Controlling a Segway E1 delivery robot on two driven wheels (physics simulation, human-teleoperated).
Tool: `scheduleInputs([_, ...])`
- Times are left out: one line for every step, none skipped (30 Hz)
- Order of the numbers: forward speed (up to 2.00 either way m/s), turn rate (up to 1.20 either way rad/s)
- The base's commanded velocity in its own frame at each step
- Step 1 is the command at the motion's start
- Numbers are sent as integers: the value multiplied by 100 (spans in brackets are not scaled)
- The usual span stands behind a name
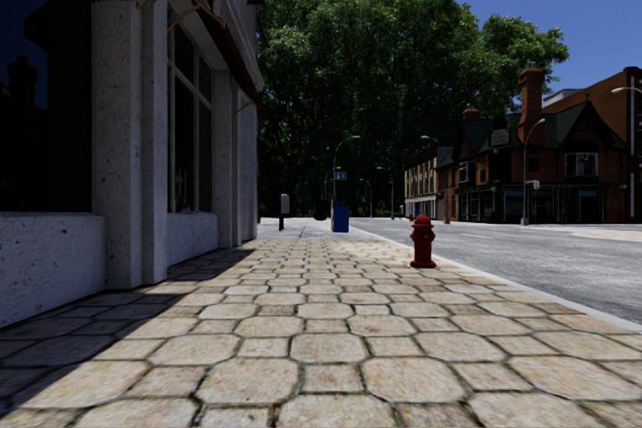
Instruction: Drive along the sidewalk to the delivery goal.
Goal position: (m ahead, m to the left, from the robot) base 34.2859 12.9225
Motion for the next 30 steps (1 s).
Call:
scheduleInputs([200, 0])
scheduleInputs([200, 0])
scheduleInputs([200, 0])
scheduleInputs([200, 0])
scheduleInputs([200, 0])
scheduleInputs([200, 0])
scheduleInputs([200, 0])
scheduleInputs([200, 0])
scheduleInputs([200, 0])
scheduleInputs([200, 0])
scheduleInputs([200, 0])
scheduleInputs([200, 0])
scheduleInputs([200, 0])
scheduleInputs([200, 0])
scheduleInputs([200, 0])
scheduleInputs([200, 0])
scheduleInputs([200, 0])
scheduleInputs([200, 0])
scheduleInputs([200, 0])
scheduleInputs([200, 0])
scheduleInputs([200, 0])
scheduleInputs([200, 0])
scheduleInputs([200, 0])
scheduleInputs([200, 0])
scheduleInputs([200, 0])
scheduleInputs([200, 0])
scheduleInputs([200, 0])
scheduleInputs([200, 0])
scheduleInputs([200, 0])
scheduleInputs([200, 0])
